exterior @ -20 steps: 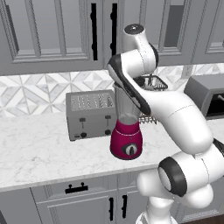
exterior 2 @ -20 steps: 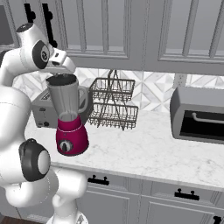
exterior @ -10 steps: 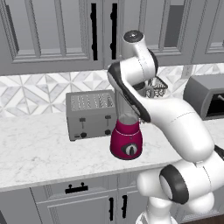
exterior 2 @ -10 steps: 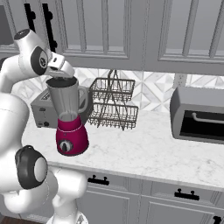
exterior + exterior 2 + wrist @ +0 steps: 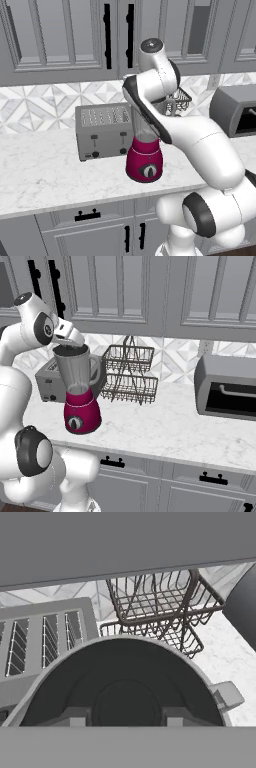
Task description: Close the lid blender by securely placing the lid on top.
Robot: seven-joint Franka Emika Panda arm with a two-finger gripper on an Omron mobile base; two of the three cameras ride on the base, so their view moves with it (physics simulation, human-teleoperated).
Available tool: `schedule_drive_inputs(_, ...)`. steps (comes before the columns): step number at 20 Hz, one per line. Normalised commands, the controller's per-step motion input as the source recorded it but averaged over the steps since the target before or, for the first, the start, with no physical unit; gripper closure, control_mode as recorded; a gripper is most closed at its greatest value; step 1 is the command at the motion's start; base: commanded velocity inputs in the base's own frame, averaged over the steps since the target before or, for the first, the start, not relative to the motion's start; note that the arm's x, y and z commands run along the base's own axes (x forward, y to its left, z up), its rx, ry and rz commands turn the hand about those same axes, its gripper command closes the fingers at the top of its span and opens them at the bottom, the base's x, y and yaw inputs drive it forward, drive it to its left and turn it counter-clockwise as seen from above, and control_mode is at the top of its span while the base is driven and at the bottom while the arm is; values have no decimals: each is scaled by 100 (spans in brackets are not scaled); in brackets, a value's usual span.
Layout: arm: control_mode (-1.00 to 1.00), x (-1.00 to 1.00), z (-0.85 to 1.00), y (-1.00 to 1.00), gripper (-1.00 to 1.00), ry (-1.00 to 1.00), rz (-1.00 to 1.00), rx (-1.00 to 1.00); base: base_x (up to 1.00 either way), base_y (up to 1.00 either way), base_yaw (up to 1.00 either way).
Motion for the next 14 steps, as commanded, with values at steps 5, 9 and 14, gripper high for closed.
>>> schedule_drive_inputs(5,-100,-3,-32,-6,-100,0,-4,-3,0,0,0)
schedule_drive_inputs(9,-100,-17,-21,-21,-100,0,-2,-2,0,0,0)
schedule_drive_inputs(14,-100,-22,-21,-22,-100,0,-1,-3,0,0,0)
